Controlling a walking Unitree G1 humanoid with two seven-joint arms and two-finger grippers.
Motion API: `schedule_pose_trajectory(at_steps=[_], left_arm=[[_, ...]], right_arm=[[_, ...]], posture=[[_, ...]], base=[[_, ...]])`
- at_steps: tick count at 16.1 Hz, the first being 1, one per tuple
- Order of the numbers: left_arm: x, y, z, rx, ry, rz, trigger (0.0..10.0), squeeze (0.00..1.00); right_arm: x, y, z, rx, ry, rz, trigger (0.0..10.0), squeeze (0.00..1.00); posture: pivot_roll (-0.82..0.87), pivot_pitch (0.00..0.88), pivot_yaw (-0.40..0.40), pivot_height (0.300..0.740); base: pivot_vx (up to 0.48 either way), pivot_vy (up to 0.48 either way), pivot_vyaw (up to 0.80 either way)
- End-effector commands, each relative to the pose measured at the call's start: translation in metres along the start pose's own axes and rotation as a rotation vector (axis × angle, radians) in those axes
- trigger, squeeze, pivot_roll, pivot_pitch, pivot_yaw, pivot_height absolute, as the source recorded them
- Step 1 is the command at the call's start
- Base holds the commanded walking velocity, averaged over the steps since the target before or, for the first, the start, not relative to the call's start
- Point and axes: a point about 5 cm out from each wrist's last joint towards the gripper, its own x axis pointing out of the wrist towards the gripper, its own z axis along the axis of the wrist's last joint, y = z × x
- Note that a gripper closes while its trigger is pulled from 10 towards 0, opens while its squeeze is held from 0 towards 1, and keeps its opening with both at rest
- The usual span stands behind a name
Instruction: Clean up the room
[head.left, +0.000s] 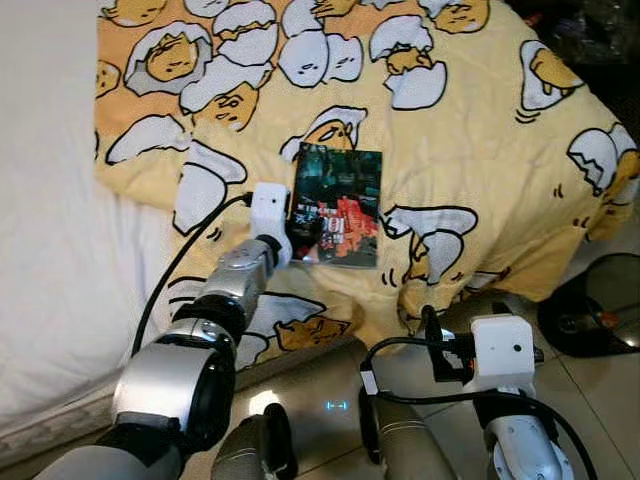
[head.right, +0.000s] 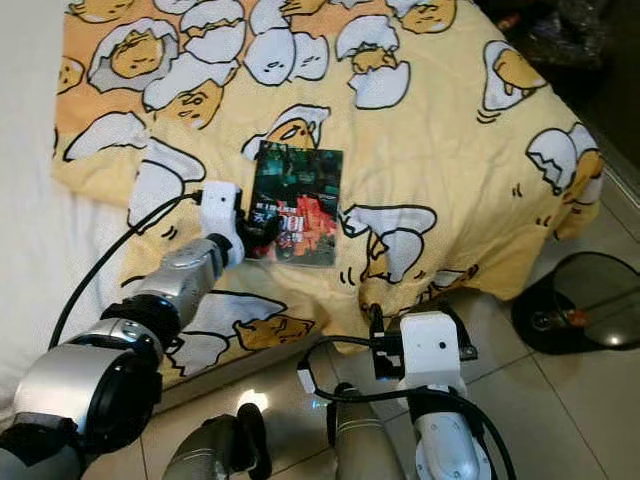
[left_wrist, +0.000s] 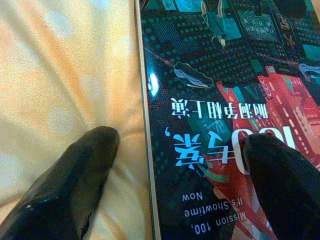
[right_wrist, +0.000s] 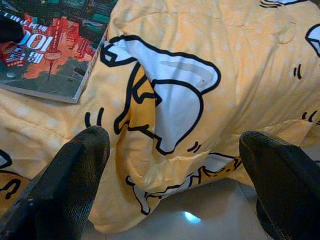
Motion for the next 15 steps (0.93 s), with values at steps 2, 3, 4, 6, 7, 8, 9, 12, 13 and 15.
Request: schedule_pose_trajectory(at_steps=[2, 3, 4, 6, 7, 8, 9, 12, 13, 15], left_arm=[[-0.004, -0.003, -0.031, -0.083, 0.125, -0.032, 0.0, 0.0], [-0.004, -0.008, -0.034, -0.108, 0.135, -0.054, 0.0, 0.0], [-0.003, -0.01, -0.033, -0.12, 0.118, -0.062, 0.0, 0.0], [-0.001, -0.014, -0.027, -0.134, 0.079, -0.072, 0.0, 0.0], [0.001, -0.021, -0.023, -0.125, 0.063, -0.092, 0.0, 0.0], [0.002, -0.023, -0.022, -0.124, 0.06, -0.1, 0.0, 0.0], [0.002, -0.025, -0.021, -0.149, 0.045, -0.116, 0.0, 0.0], [0.003, -0.032, -0.02, -0.243, 0.023, -0.163, 0.0, 0.0], [0.003, -0.033, -0.02, -0.254, 0.016, -0.172, 0.0, 0.0], [0.004, -0.037, -0.018, -0.333, -0.009, -0.195, 0.0, 0.0]], right_arm=[[-0.002, 0.001, -0.004, 0.004, 0.027, 0.005, 10.0, 0.0], [-0.001, 0.002, -0.004, 0.006, 0.027, 0.007, 10.0, 0.0], [0.0, 0.002, -0.003, 0.008, 0.027, 0.007, 10.0, 0.0], [0.001, 0.001, -0.003, 0.012, 0.029, 0.003, 10.0, 0.0], [0.002, 0.001, -0.005, 0.021, 0.038, -0.006, 10.0, 0.0], [0.002, 0.002, -0.005, 0.024, 0.039, -0.006, 10.0, 0.0], [0.003, 0.003, -0.004, 0.027, 0.038, -0.007, 10.0, 0.0], [0.005, 0.003, -0.007, 0.03, 0.045, -0.011, 10.0, 0.0], [0.005, 0.003, -0.007, 0.03, 0.046, -0.01, 10.0, 0.0], [0.011, 0.002, -0.006, 0.031, 0.041, -0.012, 10.0, 0.0]], posture=[[-0.36, 0.313, 0.058, 0.723], [-0.37, 0.315, 0.056, 0.723], [-0.37, 0.316, 0.059, 0.723], [-0.36, 0.322, 0.063, 0.723], [-0.36, 0.33, 0.067, 0.723], [-0.36, 0.33, 0.067, 0.723], [-0.37, 0.332, 0.069, 0.723], [-0.36, 0.327, 0.069, 0.723], [-0.36, 0.326, 0.069, 0.723], [-0.35, 0.307, 0.071, 0.723]], base=[[0.0, 0.0, 0.0], [0.0, 0.0, 0.0], [0.0, 0.0, 0.0], [0.0, 0.0, 0.0], [0.0, 0.0, 0.0], [0.0, 0.0, 0.0], [0.0, 0.0, 0.0], [0.0, 0.0, 0.0], [0.0, 0.0, 0.0], [0.0, 0.0, 0.0]])
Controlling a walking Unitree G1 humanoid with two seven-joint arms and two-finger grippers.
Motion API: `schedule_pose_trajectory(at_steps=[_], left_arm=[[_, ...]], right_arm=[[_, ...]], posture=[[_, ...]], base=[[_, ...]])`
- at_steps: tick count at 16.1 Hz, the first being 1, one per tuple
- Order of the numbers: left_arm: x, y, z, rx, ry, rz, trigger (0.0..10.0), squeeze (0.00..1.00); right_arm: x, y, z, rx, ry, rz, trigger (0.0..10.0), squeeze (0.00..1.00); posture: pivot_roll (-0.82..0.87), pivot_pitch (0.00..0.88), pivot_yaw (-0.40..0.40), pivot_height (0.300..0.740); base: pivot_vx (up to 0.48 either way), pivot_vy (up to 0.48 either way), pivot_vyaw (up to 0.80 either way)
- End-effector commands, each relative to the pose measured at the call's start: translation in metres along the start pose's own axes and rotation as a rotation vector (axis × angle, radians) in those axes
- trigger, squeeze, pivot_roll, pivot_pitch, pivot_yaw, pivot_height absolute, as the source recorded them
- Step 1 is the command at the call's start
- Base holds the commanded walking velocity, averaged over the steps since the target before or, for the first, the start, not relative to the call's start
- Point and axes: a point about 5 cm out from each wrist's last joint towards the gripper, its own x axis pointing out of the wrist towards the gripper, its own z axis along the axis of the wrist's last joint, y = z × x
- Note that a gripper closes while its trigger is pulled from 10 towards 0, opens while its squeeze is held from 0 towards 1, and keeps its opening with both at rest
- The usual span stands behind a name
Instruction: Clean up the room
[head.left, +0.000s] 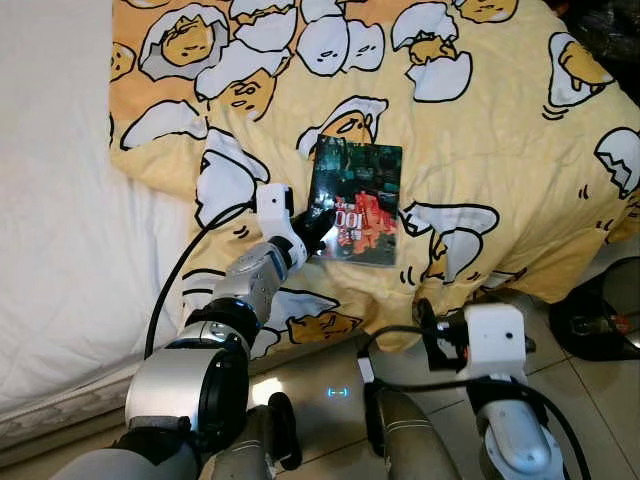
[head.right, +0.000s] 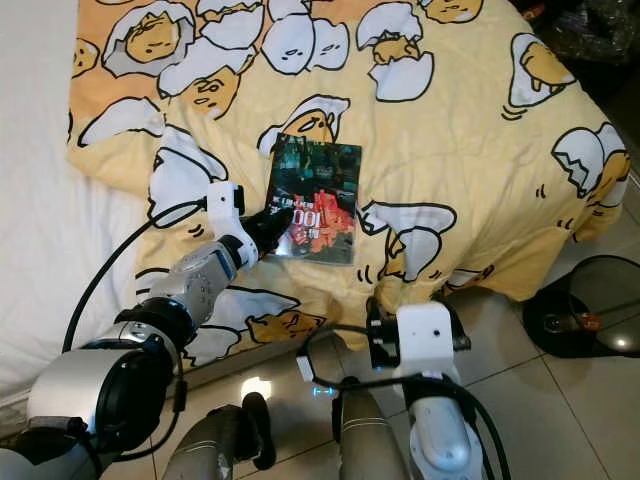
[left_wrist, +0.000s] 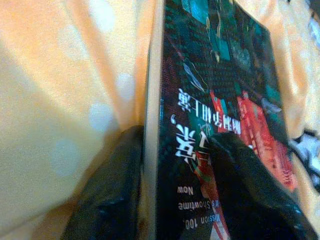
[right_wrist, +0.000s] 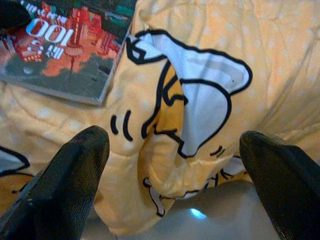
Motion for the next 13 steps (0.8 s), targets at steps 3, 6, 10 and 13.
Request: schedule_pose_trajectory(at_steps=[3, 6, 10, 13], left_arm=[[0.0, -0.008, -0.014, -0.135, 0.018, -0.073, 0.0, 0.0], [-0.003, -0.013, -0.01, -0.12, -0.002, -0.186, 0.0, 0.0], [-0.012, -0.008, 0.021, -0.066, -0.094, -0.259, 0.0, 0.0], [-0.023, -0.016, 0.06, 0.04, -0.218, -0.302, 0.0, 0.0]], right_arm=[[0.001, 0.0, -0.008, 0.015, 0.038, -0.003, 10.0, 0.0], [0.003, 0.0, -0.012, 0.018, 0.046, 0.0, 10.0, 0.0], [0.01, 0.003, -0.013, 0.024, 0.042, 0.006, 10.0, 0.0], [0.019, 0.002, -0.013, 0.023, 0.028, 0.01, 10.0, 0.0]], posture=[[-0.34, 0.31, 0.071, 0.723], [-0.32, 0.298, 0.079, 0.723], [-0.29, 0.269, 0.088, 0.723], [-0.27, 0.233, 0.093, 0.723]], base=[[0.0, 0.0, 0.0], [0.0, 0.0, 0.0], [0.0, 0.0, 0.0], [0.0, 0.0, 0.0]])
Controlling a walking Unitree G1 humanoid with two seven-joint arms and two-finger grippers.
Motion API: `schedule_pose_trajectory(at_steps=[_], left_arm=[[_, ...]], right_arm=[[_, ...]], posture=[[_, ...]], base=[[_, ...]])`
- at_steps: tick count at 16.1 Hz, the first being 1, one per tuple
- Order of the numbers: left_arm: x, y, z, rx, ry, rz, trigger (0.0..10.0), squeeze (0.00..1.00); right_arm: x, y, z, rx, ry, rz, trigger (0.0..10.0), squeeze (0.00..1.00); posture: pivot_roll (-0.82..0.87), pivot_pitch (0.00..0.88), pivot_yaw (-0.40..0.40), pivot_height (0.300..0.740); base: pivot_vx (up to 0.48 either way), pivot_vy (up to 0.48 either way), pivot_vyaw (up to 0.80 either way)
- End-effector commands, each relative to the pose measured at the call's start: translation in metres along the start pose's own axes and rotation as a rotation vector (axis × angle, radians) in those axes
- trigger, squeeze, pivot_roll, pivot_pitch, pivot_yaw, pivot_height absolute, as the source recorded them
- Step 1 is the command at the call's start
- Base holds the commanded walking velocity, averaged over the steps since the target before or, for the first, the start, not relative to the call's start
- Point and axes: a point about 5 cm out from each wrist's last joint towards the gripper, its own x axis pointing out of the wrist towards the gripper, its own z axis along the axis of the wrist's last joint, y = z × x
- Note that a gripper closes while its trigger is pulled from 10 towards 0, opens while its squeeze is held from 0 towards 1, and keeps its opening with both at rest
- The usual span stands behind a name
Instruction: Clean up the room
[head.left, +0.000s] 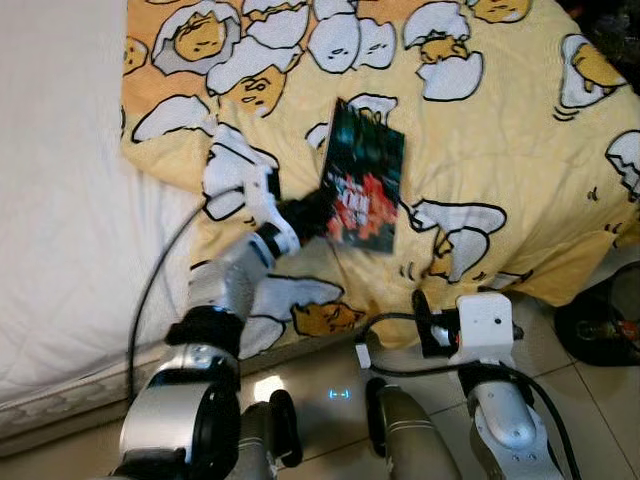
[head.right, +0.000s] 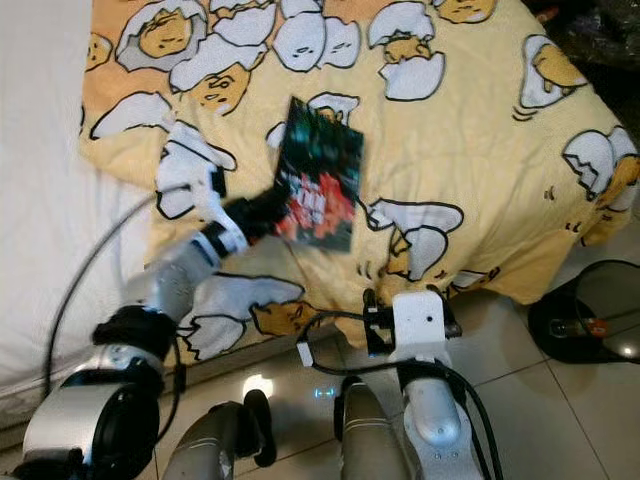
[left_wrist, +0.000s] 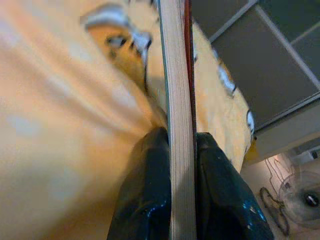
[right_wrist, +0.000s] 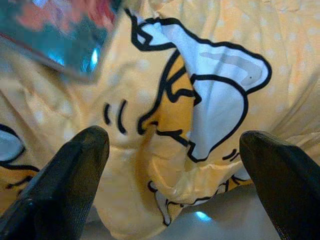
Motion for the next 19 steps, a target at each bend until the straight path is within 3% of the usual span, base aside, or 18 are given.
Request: schedule_pose_trajectory(at_steps=[1, 3, 5, 7, 10, 12, 13, 15, 16, 19], left_arm=[[0.0, -0.005, 0.017, 0.029, -0.067, -0.034, 0.0, 0.0], [-0.003, -0.012, 0.041, 0.087, -0.149, -0.027, 0.0, 0.0], [-0.004, -0.014, 0.041, 0.099, -0.14, -0.026, 0.0, 0.0], [-0.008, -0.014, 0.029, 0.121, -0.07, -0.027, 0.0, 0.0], [-0.014, -0.013, -0.02, 0.161, 0.143, -0.018, 0.0, 0.0], [-0.013, -0.014, -0.033, 0.163, 0.182, -0.007, 0.0, 0.0], [-0.009, -0.009, -0.046, 0.187, 0.219, 0.044, 10.0, 0.0], [-0.003, -0.001, -0.057, 0.188, 0.235, 0.132, 10.0, 0.0], [0.001, 0.005, -0.059, 0.17, 0.22, 0.215, 10.0, 1.0], [0.01, 0.009, -0.043, 0.17, 0.137, 0.295, 10.0, 1.0]], right_arm=[[-0.003, 0.0, -0.005, 0.01, 0.016, 0.003, 10.0, 0.0], [0.008, 0.0, -0.003, 0.011, -0.007, 0.004, 10.0, 0.0], [0.012, 0.0, -0.002, 0.011, -0.018, 0.006, 10.0, 0.0], [0.015, 0.0, 0.0, 0.012, -0.027, 0.004, 10.0, 0.0], [0.017, 0.001, -0.003, 0.014, -0.026, 0.007, 10.0, 0.0], [0.017, 0.002, -0.004, 0.015, -0.021, 0.009, 10.0, 0.0], [0.018, 0.002, -0.006, 0.017, -0.011, 0.012, 10.0, 0.0], [0.018, 0.004, -0.008, 0.017, -0.001, 0.021, 10.0, 0.0], [0.019, 0.004, -0.008, 0.015, -0.002, 0.025, 10.0, 0.0], [0.019, 0.0, -0.006, 0.004, -0.007, 0.013, 10.0, 0.0]], posture=[[-0.27, 0.233, 0.093, 0.723], [-0.26, 0.187, 0.097, 0.723], [-0.26, 0.171, 0.1, 0.723], [-0.26, 0.153, 0.102, 0.723], [-0.25, 0.167, 0.096, 0.723], [-0.25, 0.174, 0.093, 0.723], [-0.25, 0.179, 0.086, 0.723], [-0.25, 0.185, 0.082, 0.723], [-0.26, 0.188, 0.077, 0.723], [-0.29, 0.2, 0.077, 0.723]], base=[[0.0, 0.0, 0.0], [0.0, 0.0, 0.0], [0.0, 0.0, 0.0], [0.0, 0.0, 0.0], [0.0, 0.0, 0.0], [0.0, 0.0, 0.0], [0.0, 0.0, 0.0], [0.0, 0.0, 0.0], [0.0, 0.0, 0.0], [0.0, 0.0, 0.0]])
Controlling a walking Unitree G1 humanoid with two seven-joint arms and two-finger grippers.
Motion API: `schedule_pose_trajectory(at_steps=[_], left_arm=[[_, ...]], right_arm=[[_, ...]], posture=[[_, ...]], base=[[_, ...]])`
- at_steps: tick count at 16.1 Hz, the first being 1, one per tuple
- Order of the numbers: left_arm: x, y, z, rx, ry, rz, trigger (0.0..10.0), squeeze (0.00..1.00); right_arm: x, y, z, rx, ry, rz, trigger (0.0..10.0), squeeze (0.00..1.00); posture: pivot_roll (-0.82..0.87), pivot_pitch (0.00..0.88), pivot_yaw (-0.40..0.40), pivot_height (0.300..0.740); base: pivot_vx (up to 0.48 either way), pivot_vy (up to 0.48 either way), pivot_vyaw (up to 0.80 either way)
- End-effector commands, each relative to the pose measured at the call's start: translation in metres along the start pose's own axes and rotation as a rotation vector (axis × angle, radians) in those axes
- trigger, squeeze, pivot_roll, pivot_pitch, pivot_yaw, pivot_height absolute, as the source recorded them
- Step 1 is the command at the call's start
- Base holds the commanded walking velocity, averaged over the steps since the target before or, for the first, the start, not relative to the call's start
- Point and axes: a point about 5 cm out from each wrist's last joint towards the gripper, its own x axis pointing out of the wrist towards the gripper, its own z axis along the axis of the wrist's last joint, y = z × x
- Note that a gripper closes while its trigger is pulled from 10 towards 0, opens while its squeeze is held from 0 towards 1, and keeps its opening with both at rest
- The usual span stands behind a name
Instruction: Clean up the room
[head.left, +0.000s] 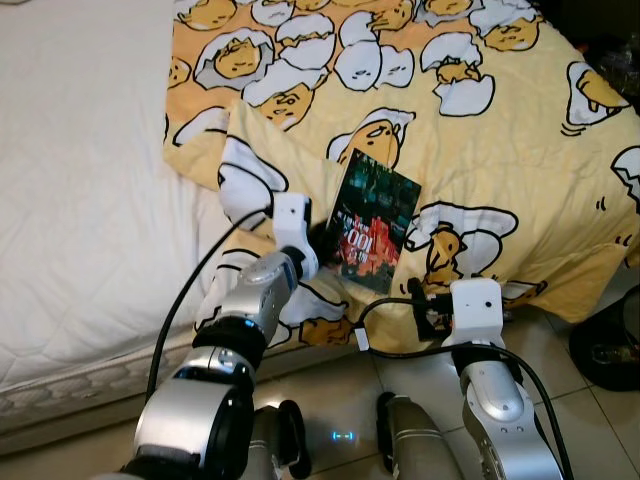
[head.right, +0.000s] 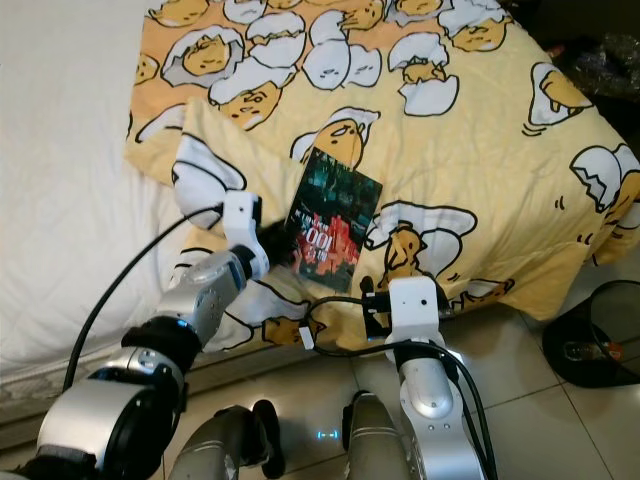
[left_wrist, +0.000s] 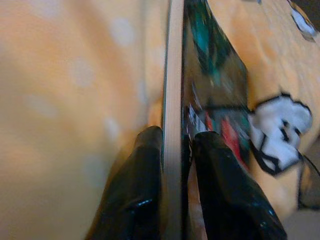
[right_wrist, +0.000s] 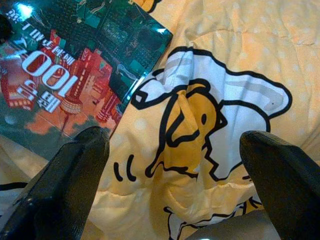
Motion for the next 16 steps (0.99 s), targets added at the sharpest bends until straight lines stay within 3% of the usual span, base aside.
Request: schedule_pose_trajectory(at_steps=[1, 2, 5, 7, 8, 11, 12, 13, 16], left_arm=[[0.001, 0.009, 0.017, -0.03, -0.086, 0.073, 10.0, 1.0], [0.001, 0.016, 0.025, -0.142, -0.138, 0.145, 10.0, 1.0], [-0.002, 0.034, 0.034, -0.333, -0.203, 0.313, 10.0, 1.0], [0.0, 0.03, 0.035, -0.209, -0.179, 0.321, 10.0, 1.0], [0.003, 0.022, 0.036, -0.066, -0.159, 0.284, 10.0, 0.0], [0.004, 0.01, 0.052, 0.194, -0.234, 0.202, 10.0, 0.0], [0.002, 0.0, 0.064, 0.337, -0.323, 0.136, 10.0, 0.0], [-0.003, -0.009, 0.074, 0.42, -0.405, 0.077, 10.0, 1.0], [-0.007, -0.022, 0.08, 0.461, -0.447, -0.017, 10.0, 1.0]], right_arm=[[-0.005, -0.002, -0.004, 0.003, 0.018, -0.005, 10.0, 0.0], [-0.006, -0.002, -0.006, 0.0, 0.023, -0.004, 10.0, 0.0], [-0.008, -0.001, -0.007, -0.002, 0.029, 0.003, 10.0, 0.0], [-0.007, 0.001, -0.006, -0.004, 0.027, 0.012, 10.0, 0.0], [-0.008, 0.001, -0.006, -0.005, 0.028, 0.011, 10.0, 0.0], [-0.01, -0.001, -0.006, -0.002, 0.026, 0.001, 10.0, 0.0], [-0.011, -0.004, -0.004, 0.0, 0.011, -0.016, 10.0, 0.0], [-0.011, -0.006, -0.001, 0.003, -0.012, -0.039, 10.0, 0.0], [-0.008, -0.007, 0.001, 0.001, -0.022, -0.048, 10.0, 0.0]], posture=[[-0.29, 0.202, 0.078, 0.723], [-0.29, 0.205, 0.077, 0.723], [-0.29, 0.21, 0.075, 0.723], [-0.29, 0.212, 0.073, 0.723], [-0.29, 0.212, 0.073, 0.723], [-0.29, 0.22, 0.079, 0.723], [-0.28, 0.221, 0.081, 0.723], [-0.28, 0.221, 0.081, 0.723], [-0.26, 0.219, 0.081, 0.723]], base=[[0.0, 0.0, 0.0], [0.0, 0.0, 0.0], [0.0, 0.0, 0.0], [0.0, 0.0, 0.0], [0.0, 0.0, 0.0], [0.0, 0.0, 0.0], [0.0, 0.0, 0.0], [0.0, 0.0, 0.0], [0.0, 0.0, 0.0]])
